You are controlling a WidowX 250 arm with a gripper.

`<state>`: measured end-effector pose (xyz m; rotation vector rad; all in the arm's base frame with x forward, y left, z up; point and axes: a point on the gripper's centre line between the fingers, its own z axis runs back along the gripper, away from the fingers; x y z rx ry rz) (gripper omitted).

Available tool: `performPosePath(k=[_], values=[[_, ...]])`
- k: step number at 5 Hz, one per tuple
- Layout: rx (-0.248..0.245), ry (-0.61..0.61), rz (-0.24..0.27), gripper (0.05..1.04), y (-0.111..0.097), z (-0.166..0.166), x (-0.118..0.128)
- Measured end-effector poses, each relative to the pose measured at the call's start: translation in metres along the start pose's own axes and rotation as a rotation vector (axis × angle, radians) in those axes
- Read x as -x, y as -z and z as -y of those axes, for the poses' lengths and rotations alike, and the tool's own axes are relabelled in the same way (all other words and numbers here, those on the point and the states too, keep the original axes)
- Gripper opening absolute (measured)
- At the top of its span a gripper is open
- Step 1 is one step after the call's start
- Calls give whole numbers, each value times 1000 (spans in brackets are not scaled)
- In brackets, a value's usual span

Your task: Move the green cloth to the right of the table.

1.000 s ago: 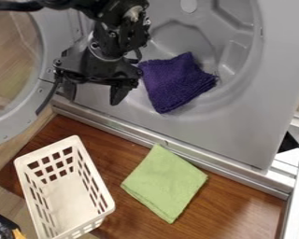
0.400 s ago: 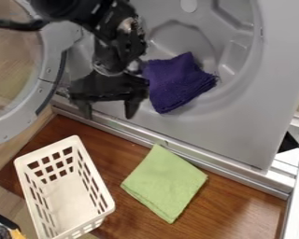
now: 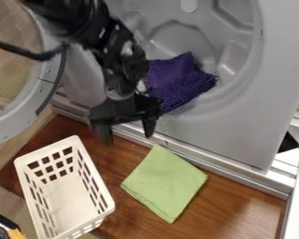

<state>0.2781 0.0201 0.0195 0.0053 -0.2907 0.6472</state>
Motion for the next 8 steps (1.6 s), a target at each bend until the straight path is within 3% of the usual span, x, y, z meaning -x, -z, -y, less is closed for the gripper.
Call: performPosePath(k=[3, 4, 5, 6, 8], values=[[-43, 122, -46, 1001, 47, 18, 37], [-62, 129, -2, 1001, 59, 23, 39], [-46, 92, 31, 1001, 66, 25, 37], [-39, 65, 29, 1001, 78, 28, 40], [33, 20, 13, 1001, 84, 44, 50]])
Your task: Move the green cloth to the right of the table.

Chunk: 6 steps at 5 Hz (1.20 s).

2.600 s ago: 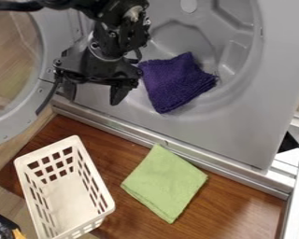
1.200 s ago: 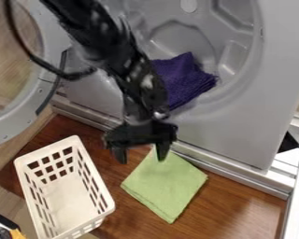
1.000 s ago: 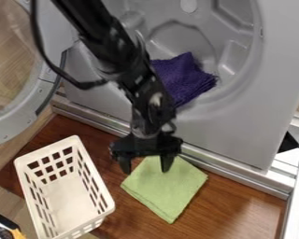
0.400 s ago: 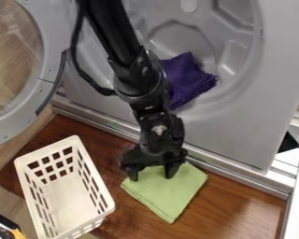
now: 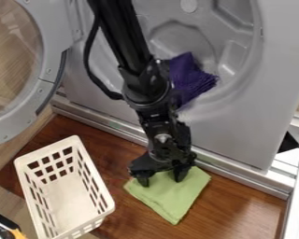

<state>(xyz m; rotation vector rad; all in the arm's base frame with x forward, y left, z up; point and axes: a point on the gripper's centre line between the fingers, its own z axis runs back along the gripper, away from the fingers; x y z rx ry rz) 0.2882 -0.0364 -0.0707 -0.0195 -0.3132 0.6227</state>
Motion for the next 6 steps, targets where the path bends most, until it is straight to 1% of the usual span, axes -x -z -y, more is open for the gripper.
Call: performPosePath(k=[2, 4, 5, 6], values=[[46, 31, -38, 1001, -3, 18, 24], [140, 181, -80, 1001, -11, 58, 51], [175, 244, -100, 1001, -15, 71, 66], [186, 262, -109, 1001, -16, 74, 72]])
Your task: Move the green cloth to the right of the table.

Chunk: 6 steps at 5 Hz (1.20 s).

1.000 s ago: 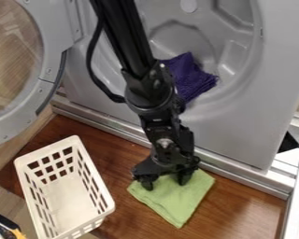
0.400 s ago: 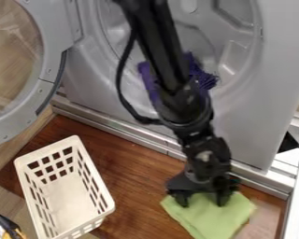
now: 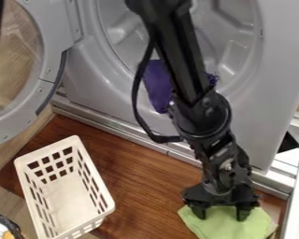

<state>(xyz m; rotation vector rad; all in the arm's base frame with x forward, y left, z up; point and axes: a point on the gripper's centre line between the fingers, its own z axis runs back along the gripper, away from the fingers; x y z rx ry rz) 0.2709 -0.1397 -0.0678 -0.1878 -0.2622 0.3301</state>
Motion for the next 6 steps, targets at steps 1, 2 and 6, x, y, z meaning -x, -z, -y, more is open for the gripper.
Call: performPosePath(k=[1, 2, 6], values=[[-4, 15, -2, 1001, 0, 0, 1], [-30, 37, 5, 1001, -5, -5, 2], [22, 85, 165, 1001, -87, 4, -23]])
